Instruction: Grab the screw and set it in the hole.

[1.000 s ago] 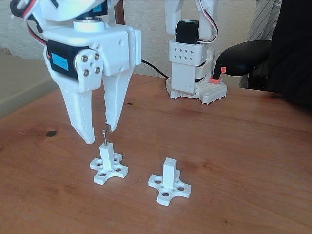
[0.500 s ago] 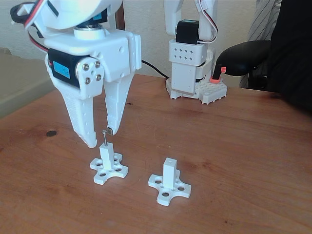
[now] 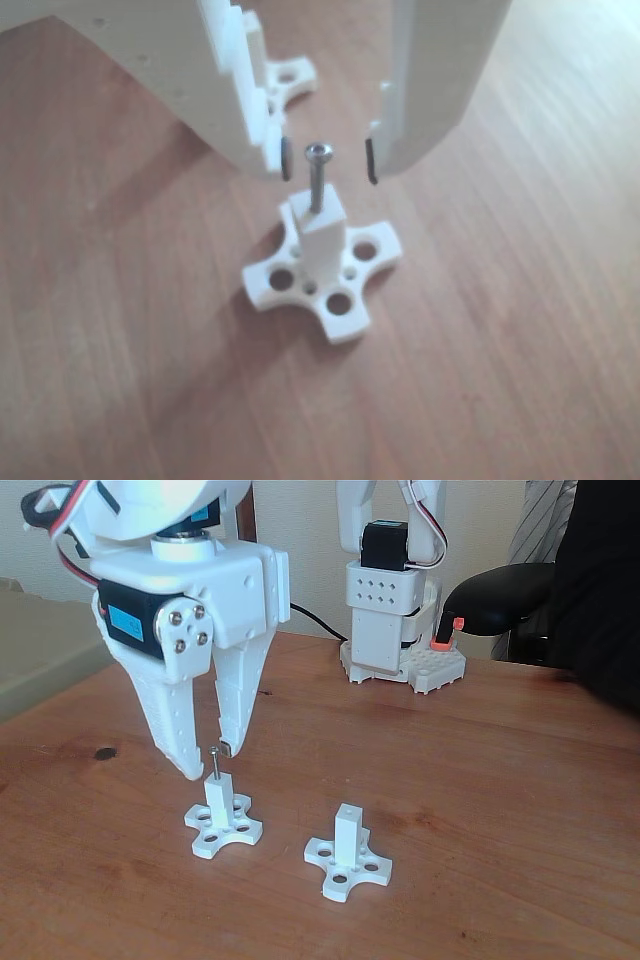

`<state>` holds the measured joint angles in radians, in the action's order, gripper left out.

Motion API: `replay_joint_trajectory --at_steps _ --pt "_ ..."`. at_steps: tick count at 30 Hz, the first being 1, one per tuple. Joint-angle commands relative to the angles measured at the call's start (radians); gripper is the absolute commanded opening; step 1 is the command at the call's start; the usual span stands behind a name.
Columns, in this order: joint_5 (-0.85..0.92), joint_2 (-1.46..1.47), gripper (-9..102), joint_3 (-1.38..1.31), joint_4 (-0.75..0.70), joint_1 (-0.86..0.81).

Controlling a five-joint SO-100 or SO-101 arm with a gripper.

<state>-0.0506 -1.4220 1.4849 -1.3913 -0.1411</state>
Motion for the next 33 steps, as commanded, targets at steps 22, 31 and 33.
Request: replay_joint_trajectory --at_steps 22,31,33 --pt "0.023 -0.023 5 -0.021 0.034 -0.006" --pt "0.035 -0.023 1 -0.021 0.034 -0.006" --pt "0.038 -0.025 0 -0.021 0.035 -0.008"
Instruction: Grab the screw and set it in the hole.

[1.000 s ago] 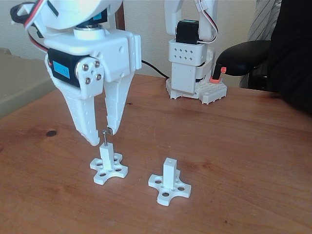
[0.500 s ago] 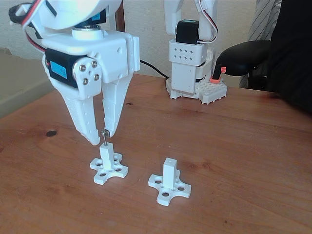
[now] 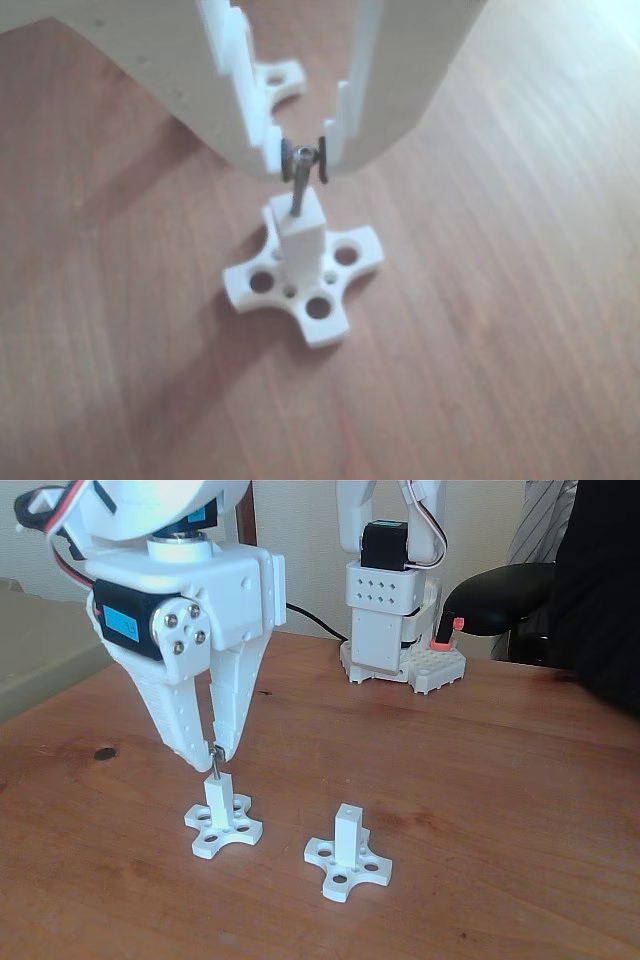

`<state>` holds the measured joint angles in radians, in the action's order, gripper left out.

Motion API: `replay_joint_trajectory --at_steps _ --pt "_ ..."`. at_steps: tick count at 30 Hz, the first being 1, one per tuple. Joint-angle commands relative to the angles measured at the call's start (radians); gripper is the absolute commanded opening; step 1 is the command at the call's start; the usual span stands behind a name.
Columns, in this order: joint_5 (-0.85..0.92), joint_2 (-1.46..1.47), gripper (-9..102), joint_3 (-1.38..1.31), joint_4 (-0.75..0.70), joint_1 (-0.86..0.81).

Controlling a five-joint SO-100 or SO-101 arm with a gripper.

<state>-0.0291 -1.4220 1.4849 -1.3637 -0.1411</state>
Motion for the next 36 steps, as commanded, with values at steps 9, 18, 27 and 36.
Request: replay_joint_trajectory --at_steps 9,18,27,36 --pt "0.026 -0.029 -4 -0.020 0.021 -0.008" --pt "0.029 -0.041 -4 -0.048 0.055 -0.018" --pt "0.028 -0.074 -4 -0.075 0.026 -0.014" --pt "0.020 -0.083 -4 -0.123 -0.008 -0.003"
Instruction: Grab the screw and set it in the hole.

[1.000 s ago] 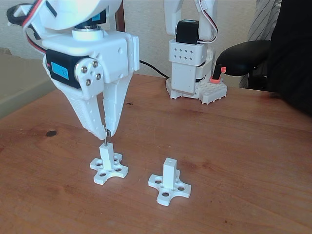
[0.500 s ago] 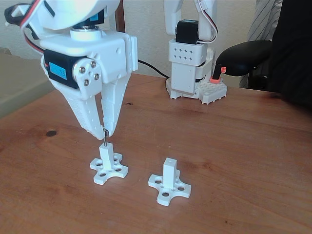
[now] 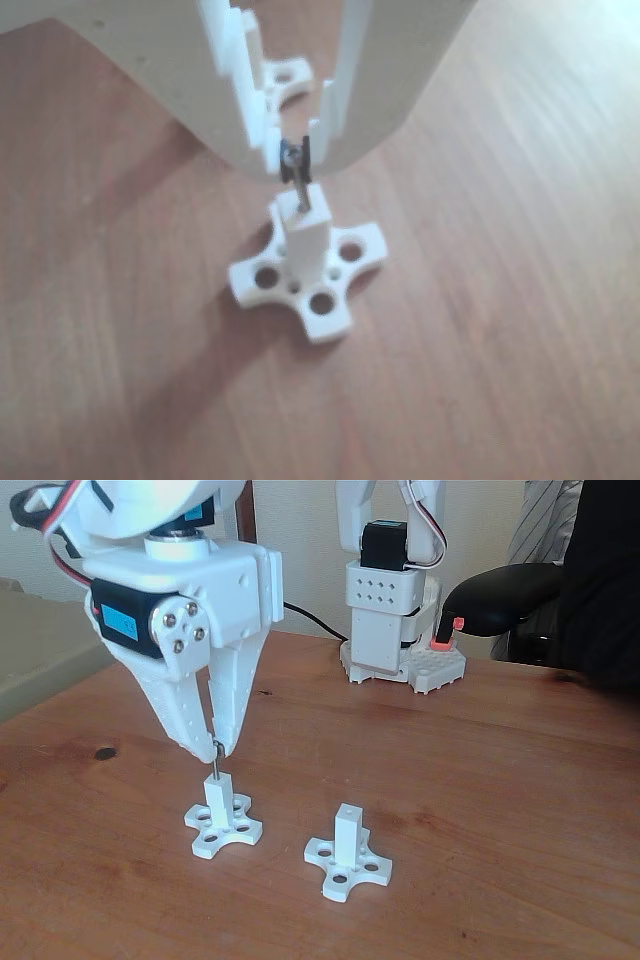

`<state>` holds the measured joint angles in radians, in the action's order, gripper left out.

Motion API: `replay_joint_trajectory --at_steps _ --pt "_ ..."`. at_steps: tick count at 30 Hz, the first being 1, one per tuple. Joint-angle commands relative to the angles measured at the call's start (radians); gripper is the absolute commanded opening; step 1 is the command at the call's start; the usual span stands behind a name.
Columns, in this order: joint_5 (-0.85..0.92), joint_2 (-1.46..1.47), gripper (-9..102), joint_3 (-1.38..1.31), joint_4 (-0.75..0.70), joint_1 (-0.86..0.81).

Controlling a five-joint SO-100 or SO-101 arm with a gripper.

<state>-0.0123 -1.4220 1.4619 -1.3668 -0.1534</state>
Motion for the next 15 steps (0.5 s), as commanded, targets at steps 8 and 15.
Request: replay_joint_trajectory --at_steps 8,15 --pt "0.000 -0.083 -4 -0.118 -0.020 0.015" --pt "-0.006 -0.133 -4 -0.118 -0.086 0.081"
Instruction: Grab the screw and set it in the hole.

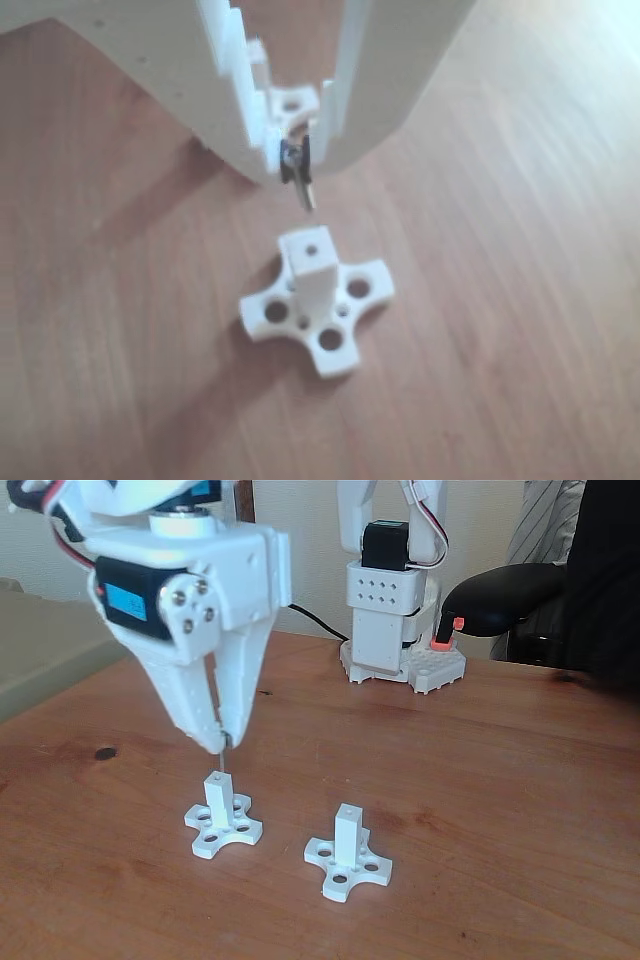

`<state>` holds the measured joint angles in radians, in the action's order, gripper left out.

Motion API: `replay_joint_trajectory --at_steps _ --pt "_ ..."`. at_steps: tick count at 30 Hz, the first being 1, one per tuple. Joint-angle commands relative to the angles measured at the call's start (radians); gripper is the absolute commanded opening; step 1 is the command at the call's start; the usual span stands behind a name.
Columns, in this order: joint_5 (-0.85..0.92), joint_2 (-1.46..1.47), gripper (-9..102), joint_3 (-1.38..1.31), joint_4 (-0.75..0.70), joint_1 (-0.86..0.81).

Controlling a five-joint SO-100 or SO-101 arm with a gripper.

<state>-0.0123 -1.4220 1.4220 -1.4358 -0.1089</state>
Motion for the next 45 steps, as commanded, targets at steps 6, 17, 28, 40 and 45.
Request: replay_joint_trajectory --at_steps 6,17,28,40,45 --pt "-0.031 -0.193 -4 -0.021 -0.021 0.112" --pt "-0.081 -0.281 -4 0.114 0.003 0.252" --pt "-0.101 -0.293 -4 0.199 0.078 0.310" --pt "-0.098 -0.207 -4 0.190 0.117 0.285" --pt "-0.095 -0.187 -4 0.190 0.121 0.273"
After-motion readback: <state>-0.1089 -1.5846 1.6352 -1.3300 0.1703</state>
